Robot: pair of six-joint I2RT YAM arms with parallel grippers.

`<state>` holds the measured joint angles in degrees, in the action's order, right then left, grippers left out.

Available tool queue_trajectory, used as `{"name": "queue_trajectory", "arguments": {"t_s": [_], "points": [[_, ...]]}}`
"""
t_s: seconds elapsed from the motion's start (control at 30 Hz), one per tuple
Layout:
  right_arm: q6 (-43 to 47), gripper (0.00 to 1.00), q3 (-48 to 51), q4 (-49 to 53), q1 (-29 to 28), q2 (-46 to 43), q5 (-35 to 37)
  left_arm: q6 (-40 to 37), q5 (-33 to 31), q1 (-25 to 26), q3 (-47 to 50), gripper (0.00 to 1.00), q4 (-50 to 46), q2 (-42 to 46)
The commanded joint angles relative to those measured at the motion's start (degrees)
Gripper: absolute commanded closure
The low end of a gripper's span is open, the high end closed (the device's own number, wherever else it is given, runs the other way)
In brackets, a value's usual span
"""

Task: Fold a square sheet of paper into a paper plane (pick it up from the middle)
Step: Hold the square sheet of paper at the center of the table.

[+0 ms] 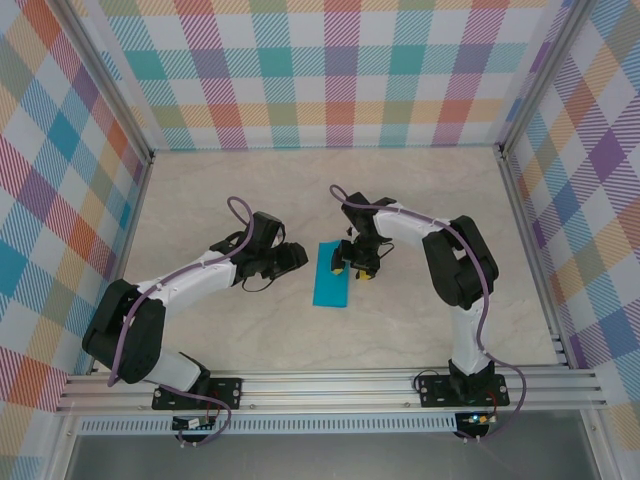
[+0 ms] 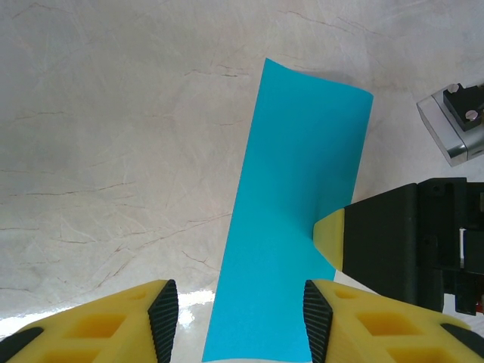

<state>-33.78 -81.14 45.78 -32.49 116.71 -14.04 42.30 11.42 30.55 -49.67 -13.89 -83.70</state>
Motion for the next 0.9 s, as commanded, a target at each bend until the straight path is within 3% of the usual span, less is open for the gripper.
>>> {"name": "queue_trajectory", "arguments": {"t_s": [0.0,0.37,0.57,0.87], "points": [[0.8,0.37,0.8,2.2,-0.4,3.7,3.9,-1.2,0.2,-0.9,-1.2,0.51,-1.6,0.7],[0.7,0.37,0.8,2.9,-0.4,4.5,5.6,-0.6,2.5,-0.9,-1.2,0.56,0.1,-1.4],[0.1,0.39,1.0,2.7,-0.4,4.5,6.2,0.8,5.8,-0.8,-1.1,0.69,3.6,-3.8],[-0.3,0.39,1.5,1.9,-0.4,4.9,5.8,1.3,6.0,-0.8,-1.3,0.69,4.2,-4.8]]}}
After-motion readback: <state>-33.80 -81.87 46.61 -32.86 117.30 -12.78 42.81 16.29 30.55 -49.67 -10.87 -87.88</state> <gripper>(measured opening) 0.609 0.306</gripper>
